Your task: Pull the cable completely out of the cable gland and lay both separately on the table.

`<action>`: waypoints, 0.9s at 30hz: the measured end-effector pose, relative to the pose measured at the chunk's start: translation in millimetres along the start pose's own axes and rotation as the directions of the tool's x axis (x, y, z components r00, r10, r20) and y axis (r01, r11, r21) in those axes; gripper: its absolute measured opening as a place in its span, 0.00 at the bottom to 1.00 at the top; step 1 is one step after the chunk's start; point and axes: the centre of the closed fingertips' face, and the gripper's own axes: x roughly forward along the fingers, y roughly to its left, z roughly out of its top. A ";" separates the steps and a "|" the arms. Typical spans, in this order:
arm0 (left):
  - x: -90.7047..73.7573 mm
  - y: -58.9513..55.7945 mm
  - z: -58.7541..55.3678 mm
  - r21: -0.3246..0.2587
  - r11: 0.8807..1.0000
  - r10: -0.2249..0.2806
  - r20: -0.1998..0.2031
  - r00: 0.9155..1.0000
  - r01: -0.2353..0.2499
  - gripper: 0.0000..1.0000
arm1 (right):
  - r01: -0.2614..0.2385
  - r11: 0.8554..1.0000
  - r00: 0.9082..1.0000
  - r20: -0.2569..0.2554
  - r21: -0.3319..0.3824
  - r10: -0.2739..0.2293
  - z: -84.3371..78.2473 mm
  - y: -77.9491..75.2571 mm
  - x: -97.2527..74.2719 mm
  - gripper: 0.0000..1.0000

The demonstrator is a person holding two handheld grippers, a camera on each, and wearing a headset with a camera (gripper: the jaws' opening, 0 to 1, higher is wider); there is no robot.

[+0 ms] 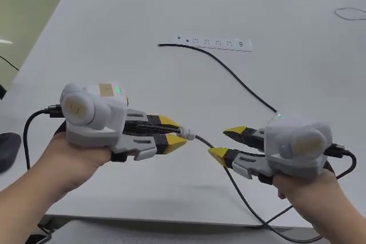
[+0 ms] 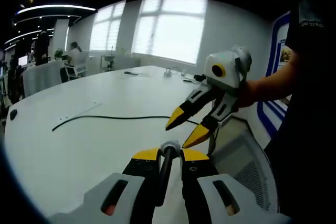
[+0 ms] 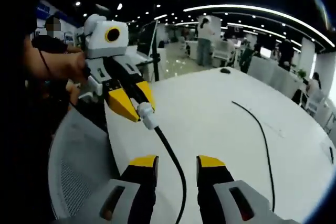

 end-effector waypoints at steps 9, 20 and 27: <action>0.3 -0.8 0.6 -0.007 1.000 -0.007 0.001 1.000 0.007 0.15 | -0.025 0.994 1.000 0.000 -0.106 0.026 12.3 9.9 17.4 0.16; 1.2 -0.8 -0.3 -0.015 1.000 -0.008 0.003 1.000 0.008 0.15 | -0.043 0.992 0.999 -0.005 -0.122 0.042 12.2 14.3 22.7 0.01; 0.8 -1.6 1.3 -0.015 1.000 -0.006 0.012 1.000 0.006 0.14 | -0.032 0.993 0.999 -0.012 -0.112 0.030 6.6 11.6 23.0 0.00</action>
